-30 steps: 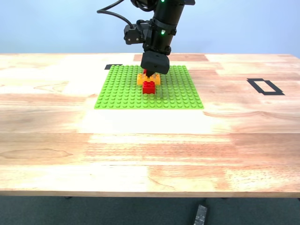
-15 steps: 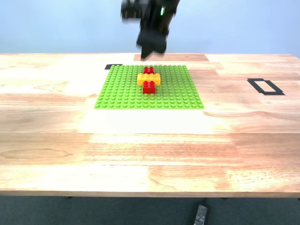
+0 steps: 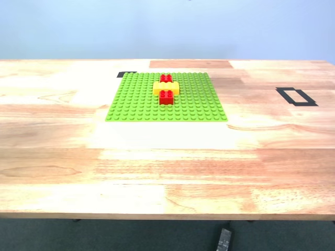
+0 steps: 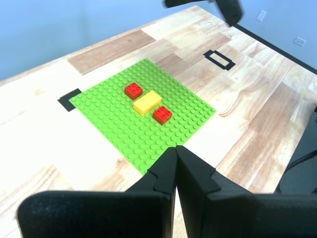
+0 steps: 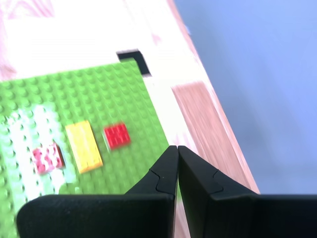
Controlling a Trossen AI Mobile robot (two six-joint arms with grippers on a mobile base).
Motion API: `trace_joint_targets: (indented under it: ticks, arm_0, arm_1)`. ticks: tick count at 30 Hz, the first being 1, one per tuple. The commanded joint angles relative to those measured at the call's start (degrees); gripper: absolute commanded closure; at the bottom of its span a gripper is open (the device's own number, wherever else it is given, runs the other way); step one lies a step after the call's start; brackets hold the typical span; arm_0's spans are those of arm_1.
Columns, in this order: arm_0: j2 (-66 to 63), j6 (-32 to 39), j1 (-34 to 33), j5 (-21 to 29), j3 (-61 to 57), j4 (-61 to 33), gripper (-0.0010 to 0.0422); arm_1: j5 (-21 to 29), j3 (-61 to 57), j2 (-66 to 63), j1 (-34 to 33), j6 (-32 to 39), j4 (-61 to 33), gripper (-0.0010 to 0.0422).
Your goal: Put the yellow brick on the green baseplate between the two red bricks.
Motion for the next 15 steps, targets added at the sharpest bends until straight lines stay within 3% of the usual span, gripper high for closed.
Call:
trace_joint_targets:
  ticks: [1,8,15]
  arm_0:
    - [-0.81,-0.04,0.02,0.09,0.07,-0.02,0.0412]
    - [-1.42,-0.02,0.02,0.59,-0.20,-0.20,0.0413]
    - [-8.44,-6.43,0.02,-0.33,-6.84,12.68,0.0412]
  arm_1:
    - [0.42,-7.50,-8.70,-1.97,3.85,4.48,0.0413]
    - [3.30,-35.36,-39.08,-9.01,17.42,21.92,0.0413]
    - [11.19,-48.41,-59.34,-11.10,23.43,23.26,0.0413]
